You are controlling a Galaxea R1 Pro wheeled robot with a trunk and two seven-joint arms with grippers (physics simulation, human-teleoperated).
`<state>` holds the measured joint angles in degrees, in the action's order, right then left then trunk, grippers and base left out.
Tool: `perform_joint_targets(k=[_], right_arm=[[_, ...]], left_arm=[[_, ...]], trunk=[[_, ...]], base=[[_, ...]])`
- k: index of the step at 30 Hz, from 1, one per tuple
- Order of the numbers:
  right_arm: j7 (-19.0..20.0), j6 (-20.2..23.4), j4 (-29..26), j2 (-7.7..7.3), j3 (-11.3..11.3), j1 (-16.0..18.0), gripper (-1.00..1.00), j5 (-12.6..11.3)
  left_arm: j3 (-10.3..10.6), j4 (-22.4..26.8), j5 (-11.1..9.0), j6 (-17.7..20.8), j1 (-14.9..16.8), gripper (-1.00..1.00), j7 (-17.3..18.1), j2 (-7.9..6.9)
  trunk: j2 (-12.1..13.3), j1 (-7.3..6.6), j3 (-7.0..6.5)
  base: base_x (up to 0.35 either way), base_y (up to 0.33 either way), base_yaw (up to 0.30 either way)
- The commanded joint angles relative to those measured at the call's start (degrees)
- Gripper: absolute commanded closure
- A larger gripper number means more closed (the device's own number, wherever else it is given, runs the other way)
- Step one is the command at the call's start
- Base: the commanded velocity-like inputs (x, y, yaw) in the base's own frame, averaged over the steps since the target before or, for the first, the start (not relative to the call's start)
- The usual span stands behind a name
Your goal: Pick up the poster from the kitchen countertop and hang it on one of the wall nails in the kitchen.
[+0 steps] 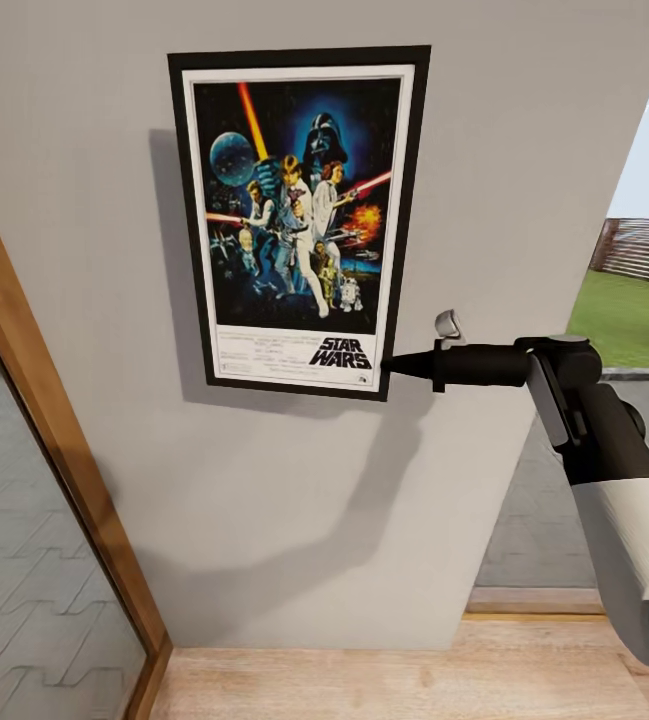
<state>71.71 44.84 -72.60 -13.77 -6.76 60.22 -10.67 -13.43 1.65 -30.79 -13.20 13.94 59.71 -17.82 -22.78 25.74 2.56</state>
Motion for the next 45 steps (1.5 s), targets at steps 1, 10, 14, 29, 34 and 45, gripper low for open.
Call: perform_joint_targets(k=[1,10,14,29,34,45], right_arm=[[0.0,0.5,0.0,-0.05,-0.1,0.1,1.0,-0.4],[-0.1,0.4,0.0,-0.04,-0.1,0.1,1.0,-0.4],[-0.1,0.4,0.1,-0.03,-0.1,0.1,1.0,-0.4],[0.0,0.4,0.0,-0.03,-0.1,0.1,1.0,-0.4],[0.0,0.4,0.0,-0.03,-0.1,0.1,1.0,-0.4],[0.0,0.4,0.0,-0.03,-0.1,0.1,1.0,-0.4]], left_arm=[[-0.5,-0.1,0.5,-0.3,0.1,-1.0,0.1,-0.01],[-0.5,-0.1,0.5,-0.3,0.1,-1.0,0.1,-0.02],[-0.5,-0.1,0.4,-0.3,0.1,-1.0,0.1,-0.02],[-0.5,-0.1,0.5,-0.3,0.1,-1.0,0.1,-0.02],[-0.5,-0.1,0.4,-0.3,0.1,-1.0,0.1,-0.02],[-0.5,-0.1,0.4,-0.3,0.1,-1.0,0.1,-0.02]], trunk=[[-0.1,0.04,0.14],[-0.1,0.04,0.14],[-0.1,0.04,0.14],[-0.1,0.04,0.14],[-0.1,0.04,0.14],[-0.1,0.04,0.14]], base=[[0.0,0.0,0.0],[0.0,0.0,0.0],[0.0,0.0,0.0],[0.067,0.0,0.0],[0.004,0.0,0.0],[0.097,0.0,0.0]])
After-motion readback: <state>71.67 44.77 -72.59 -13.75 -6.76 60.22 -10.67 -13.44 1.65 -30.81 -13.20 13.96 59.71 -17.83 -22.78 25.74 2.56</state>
